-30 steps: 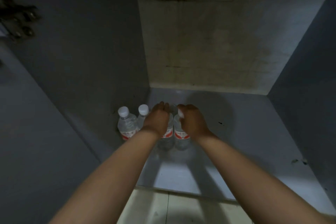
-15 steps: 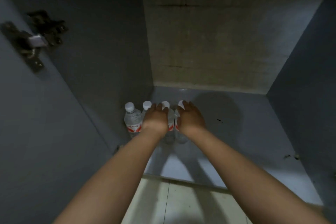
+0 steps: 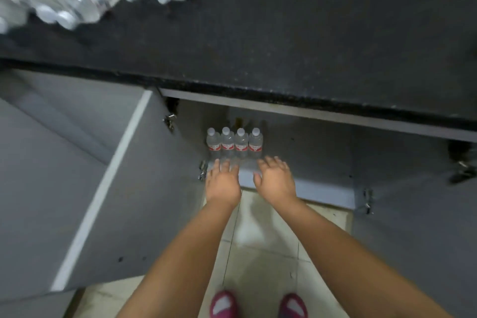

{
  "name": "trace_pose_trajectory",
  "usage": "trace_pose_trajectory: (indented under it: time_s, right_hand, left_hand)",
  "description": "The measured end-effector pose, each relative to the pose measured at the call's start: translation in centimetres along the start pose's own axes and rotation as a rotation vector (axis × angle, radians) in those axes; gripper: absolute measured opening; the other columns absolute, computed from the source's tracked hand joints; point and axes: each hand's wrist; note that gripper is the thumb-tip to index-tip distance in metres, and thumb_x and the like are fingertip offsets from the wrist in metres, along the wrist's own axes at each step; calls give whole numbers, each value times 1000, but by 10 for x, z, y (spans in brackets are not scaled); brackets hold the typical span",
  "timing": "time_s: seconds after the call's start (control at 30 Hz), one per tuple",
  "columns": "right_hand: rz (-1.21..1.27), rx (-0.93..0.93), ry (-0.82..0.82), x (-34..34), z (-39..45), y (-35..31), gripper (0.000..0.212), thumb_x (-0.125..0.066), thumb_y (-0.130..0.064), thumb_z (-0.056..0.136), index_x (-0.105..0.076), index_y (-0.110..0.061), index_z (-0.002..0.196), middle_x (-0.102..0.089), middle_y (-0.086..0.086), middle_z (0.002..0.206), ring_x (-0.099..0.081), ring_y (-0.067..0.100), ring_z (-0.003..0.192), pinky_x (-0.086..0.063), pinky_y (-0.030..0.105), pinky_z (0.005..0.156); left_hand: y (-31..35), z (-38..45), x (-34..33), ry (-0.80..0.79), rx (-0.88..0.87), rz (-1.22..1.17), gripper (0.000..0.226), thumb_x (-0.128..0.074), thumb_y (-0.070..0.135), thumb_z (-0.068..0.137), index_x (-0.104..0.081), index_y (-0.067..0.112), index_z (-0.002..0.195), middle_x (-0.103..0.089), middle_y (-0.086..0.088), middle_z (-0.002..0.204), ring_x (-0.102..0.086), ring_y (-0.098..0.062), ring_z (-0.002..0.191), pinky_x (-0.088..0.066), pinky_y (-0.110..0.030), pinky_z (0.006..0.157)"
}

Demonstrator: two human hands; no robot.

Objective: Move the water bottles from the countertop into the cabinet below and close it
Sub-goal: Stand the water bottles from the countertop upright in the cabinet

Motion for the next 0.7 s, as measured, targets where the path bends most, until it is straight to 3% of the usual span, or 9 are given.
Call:
trace_pose_trajectory:
  time_s: [0.3, 0.53, 0.7]
  right_hand:
    - [-42, 19, 232, 144, -103, -40, 49, -38, -31, 97, -30, -12, 142, -27, 10, 153, -17, 28, 144, -11, 42, 119]
    - [-82, 63, 417, 219, -149, -62, 50, -40, -32, 96, -31, -12, 142, -28, 11, 153, -18, 28, 144, -13, 41, 119]
    - [-101, 158, 498, 252, -143, -87, 51, -41, -32, 96, -32, -11, 141, -30, 12, 152, -20, 28, 143, -15, 41, 119]
  left_hand:
    - [24, -106, 154, 196, -65, 65, 50, -31, 32, 101, -21, 21, 149, -13, -3, 160, -1, -26, 149, -6, -41, 122]
    - [32, -154, 222, 340, -115, 25, 52, -35, 35, 100, -23, 22, 149, -16, -3, 160, -2, -25, 149, -6, -39, 122]
    - [11, -153, 258, 418, -52, -9, 52, -36, 37, 99, -26, 22, 148, -19, -2, 159, -5, -25, 149, -9, -40, 122]
Point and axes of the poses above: each hand's wrist, its own z-axis towards the middle knuckle, its own x-axis out of the back of the hand, y = z × x
